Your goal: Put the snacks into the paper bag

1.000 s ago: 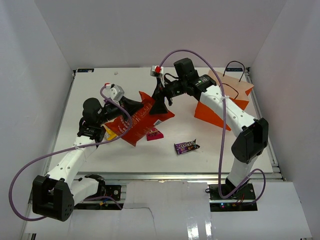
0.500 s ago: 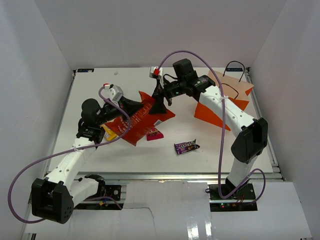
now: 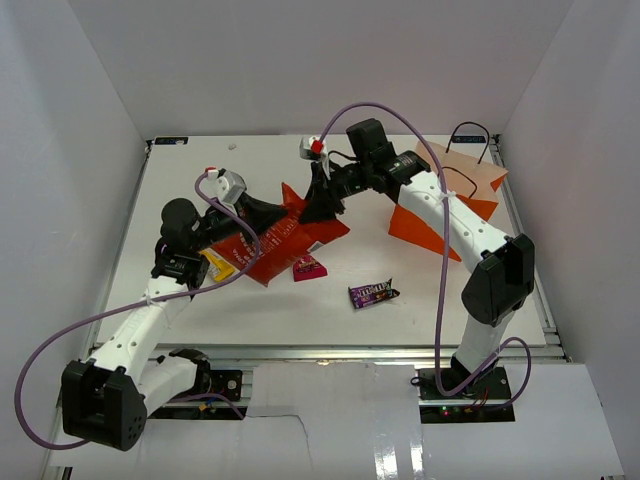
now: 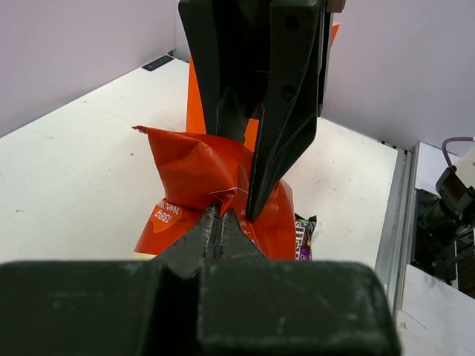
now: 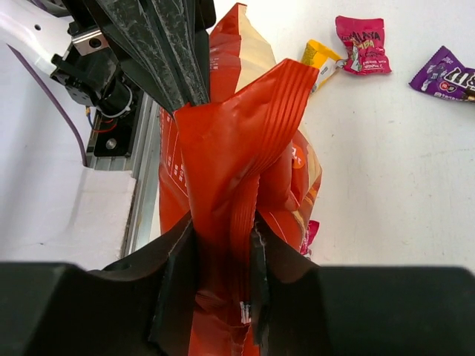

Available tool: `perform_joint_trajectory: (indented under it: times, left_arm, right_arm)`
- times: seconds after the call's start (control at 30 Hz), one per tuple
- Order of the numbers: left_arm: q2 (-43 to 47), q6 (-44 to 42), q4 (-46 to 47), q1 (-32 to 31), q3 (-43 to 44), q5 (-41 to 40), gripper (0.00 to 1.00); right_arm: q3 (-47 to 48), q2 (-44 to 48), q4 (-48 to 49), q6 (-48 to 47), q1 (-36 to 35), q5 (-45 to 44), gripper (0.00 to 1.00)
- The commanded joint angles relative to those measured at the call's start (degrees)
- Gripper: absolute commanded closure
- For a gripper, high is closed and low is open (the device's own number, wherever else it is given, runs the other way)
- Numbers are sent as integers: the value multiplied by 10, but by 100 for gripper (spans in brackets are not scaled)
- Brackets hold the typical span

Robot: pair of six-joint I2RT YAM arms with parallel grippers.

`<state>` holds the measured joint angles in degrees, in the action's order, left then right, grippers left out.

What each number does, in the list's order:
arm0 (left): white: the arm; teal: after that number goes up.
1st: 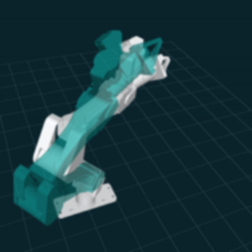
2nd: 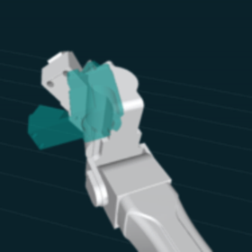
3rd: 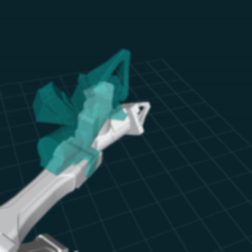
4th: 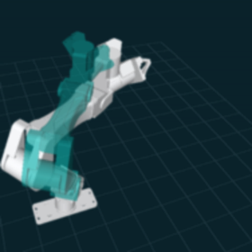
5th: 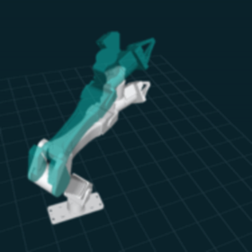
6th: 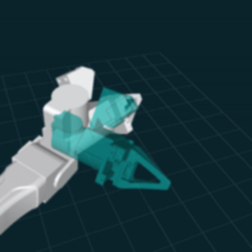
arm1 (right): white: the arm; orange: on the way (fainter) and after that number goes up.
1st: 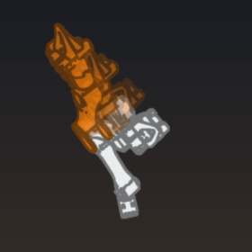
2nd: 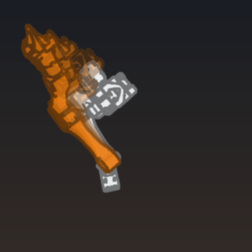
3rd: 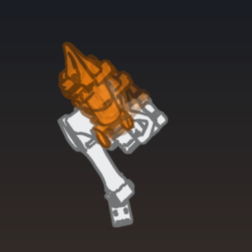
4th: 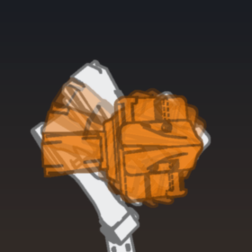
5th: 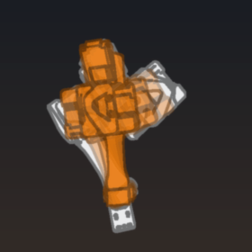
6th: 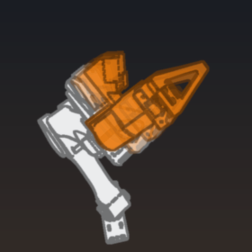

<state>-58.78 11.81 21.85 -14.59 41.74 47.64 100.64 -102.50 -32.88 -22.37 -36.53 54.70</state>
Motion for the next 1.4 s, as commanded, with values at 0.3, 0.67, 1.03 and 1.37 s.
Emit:
perform_joint_trajectory:
  times: [0.3,0.67,1.03,1.37]
  left_arm:
    - [71,48,25,-1,37,-80,37]
    - [147,37,-10,0,56,-156,31]
    - [169,44,-12,0,-17,-151,31]
    - [168,40,1,0,-52,-134,31]
  right_arm:
    - [54,39,11,-10,52,36,92]
    - [162,107,97,74,207,88,92]
    - [149,239,173,138,480,127,92]
    - [127,312,171,158,645,148,92]
